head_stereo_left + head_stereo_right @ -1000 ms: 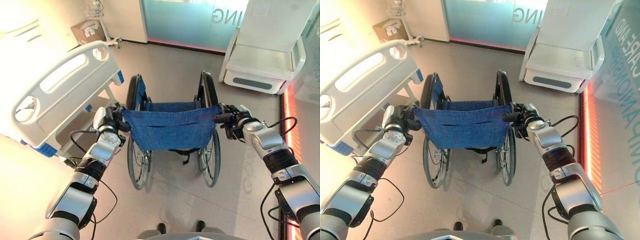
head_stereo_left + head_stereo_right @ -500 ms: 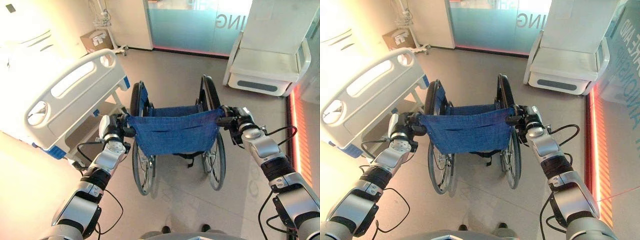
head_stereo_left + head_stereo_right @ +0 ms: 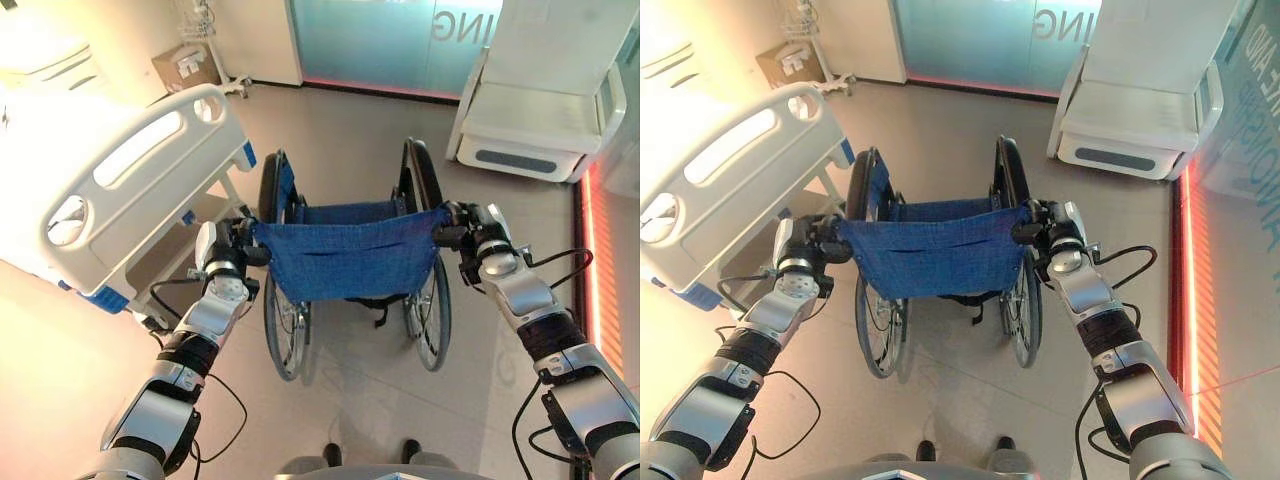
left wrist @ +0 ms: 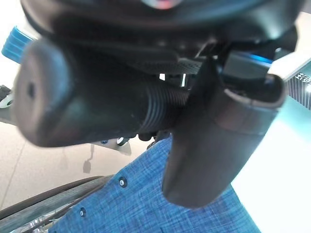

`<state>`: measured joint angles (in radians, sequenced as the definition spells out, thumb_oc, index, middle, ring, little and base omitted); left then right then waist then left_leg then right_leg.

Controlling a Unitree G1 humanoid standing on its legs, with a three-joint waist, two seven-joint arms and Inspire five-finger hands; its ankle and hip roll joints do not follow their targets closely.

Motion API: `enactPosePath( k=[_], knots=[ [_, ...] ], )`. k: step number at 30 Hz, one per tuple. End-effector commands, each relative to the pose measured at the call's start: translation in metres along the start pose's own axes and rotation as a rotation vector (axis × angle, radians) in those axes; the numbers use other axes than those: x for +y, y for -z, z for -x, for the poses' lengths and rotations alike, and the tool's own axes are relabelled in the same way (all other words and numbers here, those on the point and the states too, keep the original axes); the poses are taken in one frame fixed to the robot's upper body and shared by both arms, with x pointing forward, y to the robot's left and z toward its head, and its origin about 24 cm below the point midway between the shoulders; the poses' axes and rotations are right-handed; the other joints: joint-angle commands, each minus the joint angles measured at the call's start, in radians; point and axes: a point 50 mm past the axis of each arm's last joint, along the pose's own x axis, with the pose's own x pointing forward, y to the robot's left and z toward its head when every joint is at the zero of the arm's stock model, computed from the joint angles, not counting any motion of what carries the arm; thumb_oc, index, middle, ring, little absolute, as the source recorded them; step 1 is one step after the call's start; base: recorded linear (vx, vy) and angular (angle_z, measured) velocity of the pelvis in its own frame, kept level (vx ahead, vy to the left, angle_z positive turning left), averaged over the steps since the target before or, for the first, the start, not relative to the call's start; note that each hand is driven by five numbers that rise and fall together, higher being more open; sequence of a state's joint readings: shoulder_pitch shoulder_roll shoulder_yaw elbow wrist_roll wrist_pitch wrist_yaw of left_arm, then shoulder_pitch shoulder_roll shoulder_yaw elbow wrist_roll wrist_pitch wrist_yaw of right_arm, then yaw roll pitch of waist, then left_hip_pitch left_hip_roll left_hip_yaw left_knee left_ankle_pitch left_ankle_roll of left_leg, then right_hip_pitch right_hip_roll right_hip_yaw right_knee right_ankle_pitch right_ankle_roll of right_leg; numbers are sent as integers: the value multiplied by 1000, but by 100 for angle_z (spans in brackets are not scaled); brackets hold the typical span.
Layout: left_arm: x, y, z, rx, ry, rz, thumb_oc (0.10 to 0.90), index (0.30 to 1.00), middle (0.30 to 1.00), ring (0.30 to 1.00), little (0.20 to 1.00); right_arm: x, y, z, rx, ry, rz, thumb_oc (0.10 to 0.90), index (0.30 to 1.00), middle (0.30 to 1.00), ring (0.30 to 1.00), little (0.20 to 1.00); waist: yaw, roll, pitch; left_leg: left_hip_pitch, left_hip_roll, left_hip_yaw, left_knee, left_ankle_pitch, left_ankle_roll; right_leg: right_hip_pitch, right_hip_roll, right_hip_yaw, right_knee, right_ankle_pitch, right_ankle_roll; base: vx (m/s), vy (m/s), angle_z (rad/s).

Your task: Push the wheelchair next to the bed

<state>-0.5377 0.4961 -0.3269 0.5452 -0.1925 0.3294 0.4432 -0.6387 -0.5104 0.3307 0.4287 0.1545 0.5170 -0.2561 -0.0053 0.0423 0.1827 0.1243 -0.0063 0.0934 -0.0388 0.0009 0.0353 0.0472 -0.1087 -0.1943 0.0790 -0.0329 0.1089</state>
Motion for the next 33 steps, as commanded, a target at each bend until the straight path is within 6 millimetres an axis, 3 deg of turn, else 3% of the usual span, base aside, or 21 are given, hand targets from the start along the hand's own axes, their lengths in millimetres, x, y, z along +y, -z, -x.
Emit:
enactPosePath(
  k=[1,2,3,4,5,7,9,13,15,16,20,24,26,27,29,33],
  knots=[
    [-2,22,15,-74,38,123,400,300,300,300,300,7,46,6,90,-31,30,400,300,300,300,300,45,-22,65,-82,-58,19,152,-112,66,-115,-50,38,428,38,-9,146,48,0],
    [2,18,13,-83,39,116,400,300,300,300,300,3,45,5,91,-30,29,400,300,300,300,300,34,-21,81,-70,-55,18,153,-120,63,-169,-56,40,454,79,-7,159,31,-16],
    [3,17,12,-85,42,116,400,300,300,300,300,2,45,5,91,-30,31,400,300,300,300,300,28,-23,88,-63,-57,16,153,-122,61,-180,-53,44,441,81,-7,381,-30,-16],
    [2,11,10,-94,59,127,400,300,300,300,300,-2,44,4,88,-27,37,400,300,300,300,300,3,-30,102,-35,-77,-13,145,-135,48,-231,-41,50,320,106,-13,295,-60,-7],
    [2,10,10,-95,60,127,400,300,300,300,300,-3,44,3,87,-26,38,400,300,300,300,300,-2,-30,105,-29,-79,-17,143,-138,47,-232,-39,48,302,108,-13,386,-118,-2],
    [4,0,3,-118,63,135,400,300,300,300,300,-7,39,3,84,-35,35,400,300,300,300,300,-45,-39,118,13,-105,-67,125,-166,43,-286,-18,69,84,156,2,346,-166,0],
    [5,-5,1,-126,70,141,400,300,300,300,300,-9,38,3,84,-32,31,400,300,300,300,300,-60,-47,116,16,-118,-90,136,-183,47,-282,-6,97,28,180,8,258,-144,54],
    [10,-15,-4,-148,73,157,400,300,300,300,300,-14,31,3,71,-37,0,400,300,300,300,300,-80,-60,99,-4,-124,-104,199,-218,49,-271,31,119,61,140,-12,238,-244,80],
    [7,-10,-2,-115,102,179,400,300,300,300,300,-8,39,9,84,-74,-3,400,300,300,300,300,-87,-65,71,0,-82,-100,273,-236,14,-232,47,121,104,76,-38,438,-370,40],
    [7,-10,-2,-112,101,178,400,300,300,300,300,-7,39,10,83,-77,-3,400,300,300,300,300,-87,-67,69,2,-75,-97,282,-234,9,-225,47,114,100,73,-42,413,-316,19],
    [3,-7,-3,-94,101,209,400,300,300,300,300,-1,47,11,92,-94,26,400,300,300,300,300,-96,-70,34,16,1,-81,435,-109,-48,-176,64,69,86,27,-95,286,-231,21],
    [-3,0,0,-79,110,229,400,300,300,300,300,-1,55,12,103,-89,41,400,300,300,300,300,-85,-85,25,-42,16,-70,592,-55,-44,-137,64,60,83,4,-123,285,-196,5],
    [-7,8,4,-68,125,235,400,300,300,300,300,-1,62,13,124,-84,42,400,300,300,300,300,-63,-94,31,-148,11,-59,669,-34,-30,-86,75,75,81,-19,-138,408,-201,-6],
    [-10,11,5,-69,138,228,400,300,300,300,300,-2,65,13,137,-77,41,400,300,300,300,300,-39,-98,47,-235,-1,-49,654,-36,-20,-43,82,87,73,-30,-138,461,-124,2],
    [-10,14,7,-71,137,227,400,300,300,300,300,1,63,10,144,-74,40,400,300,300,300,300,-8,-87,65,-263,-26,-51,524,-48,-16,3,106,105,58,-45,-127,487,-60,-4],
    [-6,15,9,-81,128,222,400,300,300,300,300,7,52,7,140,-76,30,400,300,300,300,300,55,-42,89,-327,-29,-67,153,123,-73,114,168,141,8,-77,-118,469,56,-34]
  ],
)
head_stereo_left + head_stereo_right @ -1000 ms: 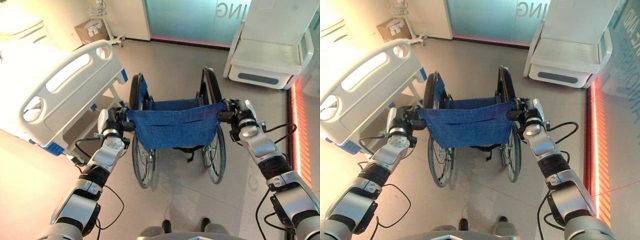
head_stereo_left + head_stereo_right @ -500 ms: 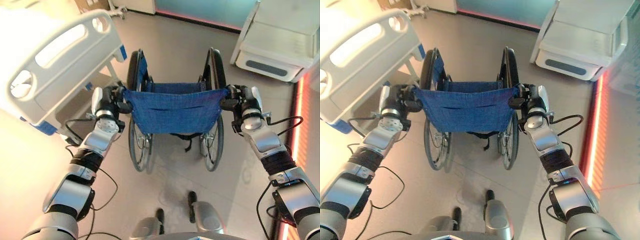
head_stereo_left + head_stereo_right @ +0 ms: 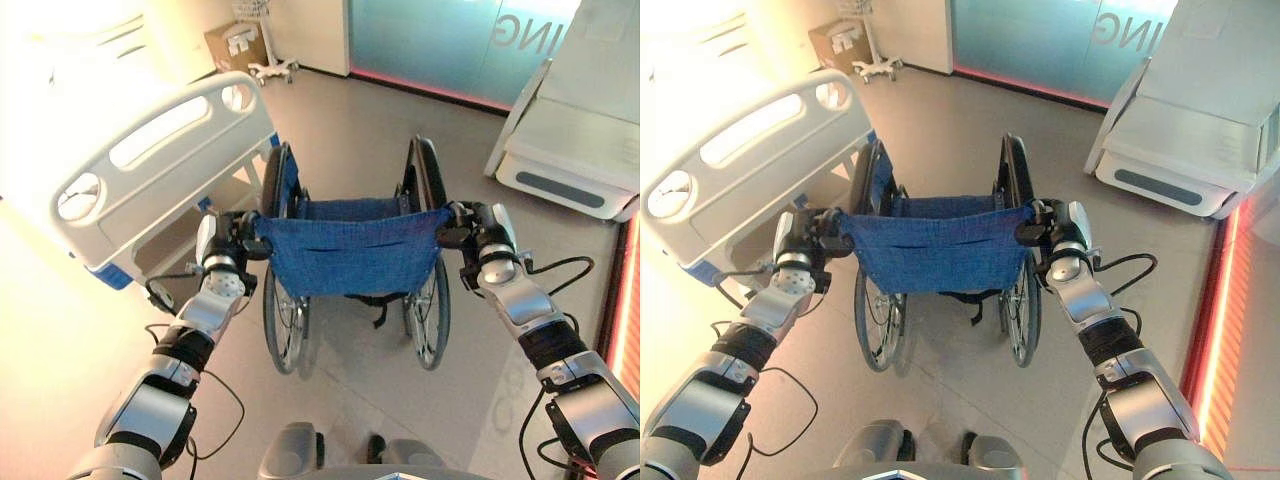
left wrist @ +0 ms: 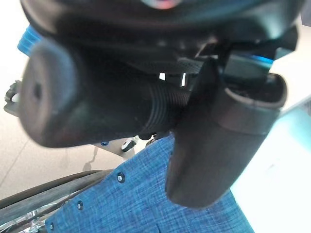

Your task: Push the wheelchair next to the bed

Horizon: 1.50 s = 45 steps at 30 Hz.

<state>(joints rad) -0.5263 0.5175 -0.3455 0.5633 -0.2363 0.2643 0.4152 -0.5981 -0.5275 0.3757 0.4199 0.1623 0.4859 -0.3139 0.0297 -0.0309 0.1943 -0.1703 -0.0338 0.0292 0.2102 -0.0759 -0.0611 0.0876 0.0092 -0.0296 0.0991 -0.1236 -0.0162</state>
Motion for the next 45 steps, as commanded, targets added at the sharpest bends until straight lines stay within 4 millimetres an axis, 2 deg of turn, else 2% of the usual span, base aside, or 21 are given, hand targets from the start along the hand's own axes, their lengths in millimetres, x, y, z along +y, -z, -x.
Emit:
enactPosePath(
  k=[1,4,8,9,10,13,15,16,17,18,20,22,27,32,33,36,38,40,43,44,45],
  knots=[
    [-4,11,10,-62,81,197,400,300,300,300,300,3,37,3,133,-115,-4,400,300,300,300,300,34,39,76,-43,3,-15,-176,232,16,99,56,-8,-16,0,8,456,121,-45],
    [9,14,10,-60,53,202,400,300,300,300,300,-2,32,2,119,-138,9,400,300,300,300,300,53,51,65,-42,11,-15,-223,243,20,131,47,11,9,-51,13,556,245,-79],
    [13,17,10,-46,66,188,400,300,300,300,300,0,51,8,165,-171,-12,400,300,300,300,300,50,34,34,-67,-8,28,3,113,64,140,-16,-33,100,-106,37,458,213,-52],
    [12,17,10,-47,69,183,400,300,300,300,300,0,52,8,168,-171,-15,400,300,300,300,300,51,33,33,-63,-7,33,10,103,68,140,-19,-35,108,-109,39,561,262,-14],
    [13,17,11,-52,79,160,400,300,300,300,300,2,58,11,176,-173,-38,400,300,300,300,300,50,31,23,-34,-8,39,0,82,90,128,-46,-55,179,-88,58,465,235,-7],
    [13,11,9,-66,80,129,400,300,300,300,300,9,58,13,170,-175,-57,400,300,300,300,300,54,26,13,-7,-21,37,-25,81,110,120,-81,-75,274,-44,87,411,220,-26],
    [13,5,9,-80,88,94,400,300,300,300,300,13,64,15,171,-173,-74,400,300,300,300,300,63,22,-8,13,-46,36,-53,81,130,107,-118,-86,396,61,114,349,181,-36],
    [13,5,9,-81,89,91,400,300,300,300,300,14,64,16,172,-173,-75,400,300,300,300,300,64,21,-10,16,-48,35,-56,81,131,102,-120,-85,405,69,115,398,220,-27],
    [11,6,11,-80,88,80,400,300,300,300,300,14,68,19,172,-176,-84,400,300,300,300,300,55,31,-17,52,-57,31,-74,70,145,28,-132,-87,529,143,120,349,193,-18],
    [10,8,11,-74,83,78,400,300,300,300,300,16,69,20,171,-183,-83,400,300,300,300,300,51,34,-18,67,-57,35,-77,65,148,-4,-142,-93,540,158,116,449,232,-14],
    [9,11,12,-62,72,77,400,300,300,300,300,19,69,22,165,-202,-75,400,300,300,300,300,38,41,-13,99,-57,39,-86,59,150,-70,-141,-99,532,158,109,335,107,-3],
    [12,17,10,-45,57,76,400,300,300,300,300,23,67,23,155,-228,-63,400,300,300,300,300,0,52,11,174,-60,19,-104,49,148,-204,-106,-105,418,156,96,424,9,0],
    [19,17,3,-37,61,52,400,300,300,300,300,13,59,21,117,-236,-30,400,300,300,300,300,-81,7,39,269,-134,-91,-112,-28,150,-308,-22,-76,54,254,117,411,-92,46],
    [15,10,-3,-44,95,49,400,300,300,300,300,5,46,14,107,-223,6,400,300,300,300,300,-92,5,13,248,-140,-86,2,-78,136,-278,-6,-78,109,187,87,276,-135,59],
    [13,10,-2,-42,103,40,400,300,300,300,300,3,45,14,109,-227,15,400,300,300,300,300,-101,10,5,268,-111,-75,71,-76,114,-257,-2,-78,113,153,69,351,-176,22],
    [8,9,-2,-43,110,60,400,300,300,300,300,-3,49,13,112,-217,49,400,300,300,300,300,-103,-9,-7,185,-41,-5,378,54,51,-167,-29,-115,71,110,17,322,-188,16],
    [6,8,-2,-47,113,84,400,300,300,300,300,-1,54,13,122,-210,67,400,300,300,300,300,-88,-17,8,79,-16,33,500,86,44,-125,-39,-134,76,82,-2,280,-160,10],
    [5,12,0,-43,106,94,400,300,300,300,300,4,57,14,129,-212,77,400,300,300,300,300,-65,-9,32,-3,4,43,442,102,45,-75,-27,-128,80,58,-5,365,-84,-13],
    [7,19,4,-42,93,110,400,300,300,300,300,10,54,14,122,-216,88,400,300,300,300,300,-31,5,61,-10,4,51,259,140,43,-16,-1,-100,63,39,2,374,51,-33],
    [7,20,5,-50,95,112,400,300,300,300,300,12,52,13,123,-204,88,400,300,300,300,300,-11,21,67,-32,17,52,114,192,28,16,18,-97,48,26,2,393,89,-64],
    [7,20,6,-51,95,112,400,300,300,300,300,12,52,13,123,-202,88,400,300,300,300,300,-7,23,68,-34,17,51,90,201,25,22,21,-95,46,24,2,477,121,-55]
  ],
)
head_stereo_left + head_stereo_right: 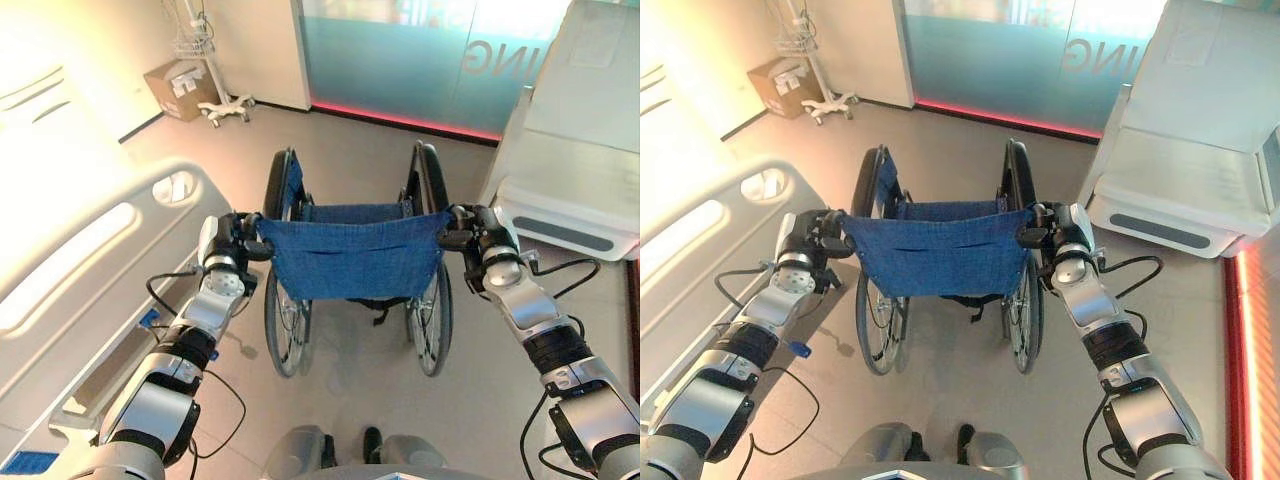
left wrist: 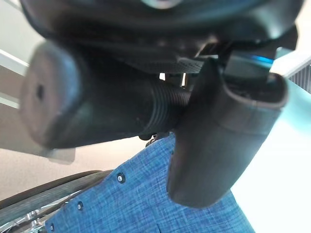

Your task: Push the wheelchair next to the bed

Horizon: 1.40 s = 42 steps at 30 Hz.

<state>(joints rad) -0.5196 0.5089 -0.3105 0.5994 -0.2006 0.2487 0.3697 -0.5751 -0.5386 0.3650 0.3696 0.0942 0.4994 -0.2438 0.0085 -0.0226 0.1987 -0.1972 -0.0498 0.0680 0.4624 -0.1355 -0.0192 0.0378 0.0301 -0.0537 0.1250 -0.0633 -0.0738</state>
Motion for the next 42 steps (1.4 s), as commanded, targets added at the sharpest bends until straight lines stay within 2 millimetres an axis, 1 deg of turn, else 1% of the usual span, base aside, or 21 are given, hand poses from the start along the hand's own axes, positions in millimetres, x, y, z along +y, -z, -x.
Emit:
enactPosePath(
  k=[1,2,3,4,8,12,13,14,15,17,18,20,21,26,30,32,34,37,39,41,42],
  knots=[
    [3,13,8,-70,79,117,400,300,300,300,300,17,51,11,147,-167,28,400,300,300,300,300,28,23,64,-20,32,0,-248,293,-26,94,9,-58,4,-41,63,455,136,-41],
    [4,15,10,-68,74,115,400,300,300,300,300,16,50,11,142,-171,26,400,300,300,300,300,44,31,59,-26,37,-13,-353,318,-33,122,11,-46,-10,-53,68,519,167,-36],
    [5,15,10,-68,74,113,400,300,300,300,300,16,50,11,140,-168,24,400,300,300,300,300,49,34,57,-27,40,-15,-375,324,-35,129,11,-43,-13,-56,70,556,218,-34],
    [9,19,11,-57,61,118,400,300,300,300,300,13,49,11,136,-177,25,400,300,300,300,300,55,33,47,-16,36,3,-382,292,-23,138,-9,-49,-8,-73,78,431,201,-21],
    [19,27,13,-37,49,111,400,300,300,300,300,12,58,15,149,-210,35,400,300,300,300,300,66,19,23,7,5,8,-266,153,29,145,-78,-78,44,-111,107,409,195,-38],
    [17,24,12,-39,58,94,400,300,300,300,300,18,61,16,157,-208,18,400,300,300,300,300,76,15,11,25,0,14,-256,133,50,146,-101,-97,109,-127,121,310,144,-24],
    [15,21,12,-47,67,79,400,300,300,300,300,20,64,16,165,-202,10,400,300,300,300,300,89,11,-2,27,-10,16,-271,137,67,149,-121,-104,208,-97,144,209,111,-3],
    [15,21,12,-49,68,77,400,300,300,300,300,19,65,16,166,-200,9,400,300,300,300,300,91,10,-3,28,-13,16,-274,137,70,149,-124,-106,224,-90,148,404,189,-28],
    [12,19,14,-54,78,61,400,300,300,300,300,19,69,18,173,-188,1,400,300,300,300,300,97,3,-16,42,-34,8,-293,135,87,130,-136,-101,319,-16,168,302,120,-30],
    [6,22,16,-44,88,55,400,300,300,300,300,19,74,20,185,-184,3,400,300,300,300,300,90,-2,-22,70,-46,3,-300,123,96,67,-157,-98,375,65,177,337,114,-16],
    [6,22,16,-44,88,55,400,300,300,300,300,19,74,20,185,-184,3,400,300,300,300,300,90,-2,-22,70,-46,4,-300,123,96,67,-157,-97,376,65,177,334,67,5],
    [0,25,18,-21,81,78,400,300,300,300,300,16,69,16,178,-169,34,400,300,300,300,300,61,21,2,159,-23,-4,-318,105,86,-90,-178,-112,282,80,159,404,-30,1],
    [0,24,17,-22,80,79,400,300,300,300,300,16,67,15,177,-164,33,400,300,300,300,300,56,21,10,173,-24,-9,-321,96,87,-109,-179,-108,264,87,158,393,-133,-5],
    [-2,12,11,-31,85,158,400,300,300,300,300,-1,54,6,151,-94,70,400,300,300,300,300,4,-20,44,243,-60,-75,-298,-10,94,-223,-218,-19,-43,240,208,386,-231,50],
    [-11,4,13,-36,92,181,400,300,300,300,300,-11,48,3,134,-60,102,400,300,300,300,300,-1,-32,40,237,-40,-117,-237,-68,87,-220,-232,26,-61,247,215,352,-394,57],
    [-13,-2,13,-50,98,176,400,300,300,300,300,-19,38,-1,123,-51,106,400,300,300,300,300,7,-45,35,228,-13,-138,-200,-85,74,-214,-220,28,-28,210,223,288,-450,54],
    [-17,7,16,5,85,210,400,300,300,300,300,-18,34,-3,117,-88,109,400,300,300,300,300,25,-53,26,241,23,-164,-153,-112,61,-221,-194,-10,66,139,216,405,-502,78],
    [-18,18,23,41,78,210,400,300,300,300,300,-20,30,-3,92,-117,117,400,300,300,300,300,42,-60,18,266,91,-155,-119,-60,28,-202,-185,-71,91,102,185,311,-354,56],
    [-18,21,23,49,72,229,400,300,300,300,300,-22,31,-5,79,-128,131,400,300,300,300,300,39,-56,0,282,140,-146,-95,28,17,-176,-150,-104,86,63,142,333,-413,37],
    [-24,21,23,54,85,222,400,300,300,300,300,-23,35,-7,85,-130,145,400,300,300,300,300,42,-57,-7,245,169,-103,-16,100,8,-132,-128,-147,75,29,103,329,-446,41],
    [-27,22,23,54,91,223,400,300,300,300,300,-23,37,-7,92,-129,142,400,300,300,300,300,45,-59,-5,227,169,-89,12,104,7,-112,-126,-161,67,23,97,234,-310,39]
  ],
)
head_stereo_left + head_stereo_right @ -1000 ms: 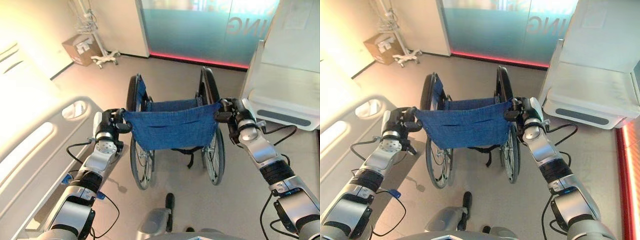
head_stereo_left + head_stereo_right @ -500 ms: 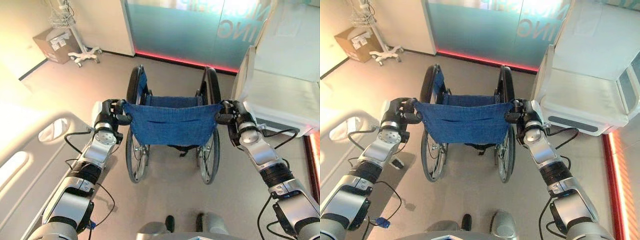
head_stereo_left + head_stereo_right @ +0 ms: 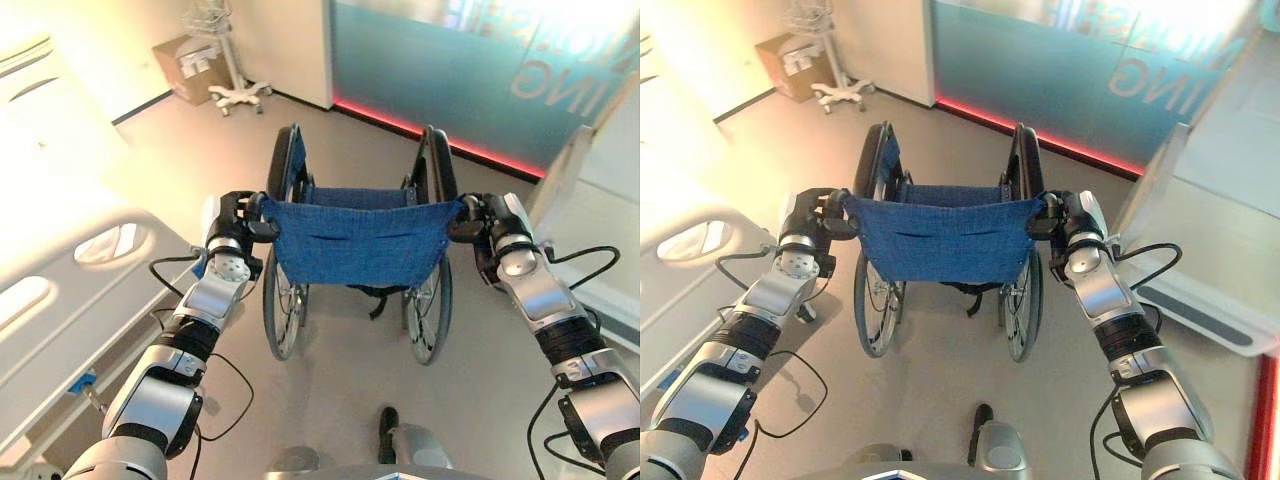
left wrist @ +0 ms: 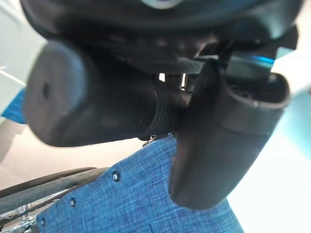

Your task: Push the wheelchair next to the bed

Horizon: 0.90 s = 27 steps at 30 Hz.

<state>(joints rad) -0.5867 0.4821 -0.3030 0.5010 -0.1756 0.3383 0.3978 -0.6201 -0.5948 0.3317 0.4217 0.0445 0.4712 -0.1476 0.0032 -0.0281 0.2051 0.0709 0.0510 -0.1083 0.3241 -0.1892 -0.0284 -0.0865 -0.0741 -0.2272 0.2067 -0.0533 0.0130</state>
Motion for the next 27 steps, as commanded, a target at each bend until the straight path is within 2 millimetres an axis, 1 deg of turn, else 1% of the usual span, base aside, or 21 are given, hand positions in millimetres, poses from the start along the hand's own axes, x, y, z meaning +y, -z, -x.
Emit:
enactPosePath(
  k=[1,2,3,4,7,8,9,10,12,13,15,16,17,18,19,20,21,23,25,26,27],
  knots=[
    [-22,62,28,134,103,207,400,300,300,300,300,6,42,2,105,-140,88,400,300,300,300,300,50,-54,-9,-59,70,94,173,161,15,28,-18,4,-21,9,5,264,-301,41],
    [-27,64,30,133,125,193,400,300,300,300,300,6,49,2,118,-127,97,400,300,300,300,300,60,-58,0,-108,63,115,198,169,17,71,-12,-11,-36,0,-4,221,-242,46],
    [-27,64,30,133,126,191,400,300,300,300,300,6,50,2,119,-127,99,400,300,300,300,300,60,-57,3,-113,63,115,202,167,18,77,-11,-14,-39,-1,-4,321,-266,64],
    [-31,66,33,129,129,188,400,300,300,300,300,7,51,1,122,-122,111,400,300,300,300,300,81,-49,19,-132,-10,99,157,140,29,112,7,-2,-55,-4,1,260,-140,49],
    [-30,67,35,124,113,200,400,300,300,300,300,8,42,-2,93,-115,136,400,300,300,300,300,110,-25,37,-157,-91,117,-5,152,20,166,46,-1,-94,-15,5,285,-114,1],
    [-30,67,35,122,112,202,400,300,300,300,300,9,40,-3,88,-112,140,400,300,300,300,300,115,-21,40,-170,-103,122,-23,160,17,174,52,-1,-99,-16,5,311,-125,-21],
    [-28,66,35,113,106,209,400,300,300,300,300,12,35,-4,68,-108,146,400,300,300,300,300,140,-4,49,-232,-141,144,-85,210,3,206,79,1,-125,-20,5,317,-131,-4],
    [-27,67,36,110,100,212,400,300,300,300,300,13,32,-4,55,-105,151,400,300,300,300,300,158,5,54,-268,-156,162,-127,247,-3,227,96,2,-139,-24,4,359,-143,-2],
    [-23,69,37,108,89,217,400,300,300,300,300,14,28,-5,38,-106,161,400,300,300,300,300,186,19,54,-298,-164,199,-202,293,-3,255,123,2,-146,-38,1,327,-108,-24],
    [-21,70,38,107,83,219,400,300,300,300,300,13,26,-6,30,-108,167,400,300,300,300,300,194,24,52,-302,-165,211,-224,304,-1,261,133,1,-144,-46,0,391,-115,-45],
    [-15,71,40,99,71,220,400,300,300,300,300,11,20,-7,6,-117,192,400,300,300,300,300,220,35,44,-311,-170,253,-270,330,8,279,159,-9,-114,-90,-10,354,-80,-32],
    [-13,71,40,93,67,218,400,300,300,300,300,11,17,-8,-2,-118,199,400,300,300,300,300,229,36,40,-310,-168,261,-268,325,17,281,166,-15,-99,-107,-17,400,-38,-30],
    [-10,75,41,106,62,217,400,300,300,300,300,13,15,-9,-1,-123,182,400,300,300,300,300,237,30,36,-297,-170,250,-225,285,40,276,164,-19,-50,-140,-22,421,-39,-48],
    [-7,78,41,114,59,213,400,300,300,300,300,17,16,-8,-4,-142,185,400,300,300,300,300,245,19,30,-303,-173,240,-194,261,51,279,158,-18,-21,-156,-16,495,-57,-56],
    [-3,80,42,115,55,200,400,300,300,300,300,24,18,-6,-5,-153,186,400,300,300,300,300,255,-6,24,-296,-168,256,-175,230,78,291,136,-30,31,-156,2,369,-63,-36],
    [-1,81,42,114,55,190,400,300,300,300,300,26,19,-5,-2,-156,183,400,300,300,300,300,259,-14,19,-290,-162,267,-174,220,88,291,124,-41,62,-140,14,501,-27,-12],
    [0,83,43,114,66,171,400,300,300,300,300,28,26,-4,5,-164,176,400,300,300,300,300,260,-22,6,-250,-141,294,-195,207,113,285,79,-86,205,-79,56,431,20,5],
    [-1,83,42,107,65,152,400,300,300,300,300,28,29,-3,7,-160,175,400,300,300,300,300,266,-28,-5,-234,-147,279,-203,205,123,283,49,-93,284,-24,94,367,26,12],
    [1,80,41,101,68,139,400,300,300,300,300,26,30,-3,8,-156,168,400,300,300,300,300,265,-33,-18,-218,-150,266,-192,189,132,258,5,-91,355,59,123,287,4,-11],
    [1,79,41,100,69,139,400,300,300,300,300,26,30,-3,8,-156,169,400,300,300,300,300,263,-32,-19,-212,-149,263,-190,185,132,249,-7,-93,362,68,123,398,-71,18],
    [2,79,38,102,70,136,400,300,300,300,300,29,28,-2,-8,-158,178,400,300,300,300,300,252,-18,-21,-182,-128,248,-179,167,125,194,-73,-107,314,78,110,317,-92,42]
  ],
)
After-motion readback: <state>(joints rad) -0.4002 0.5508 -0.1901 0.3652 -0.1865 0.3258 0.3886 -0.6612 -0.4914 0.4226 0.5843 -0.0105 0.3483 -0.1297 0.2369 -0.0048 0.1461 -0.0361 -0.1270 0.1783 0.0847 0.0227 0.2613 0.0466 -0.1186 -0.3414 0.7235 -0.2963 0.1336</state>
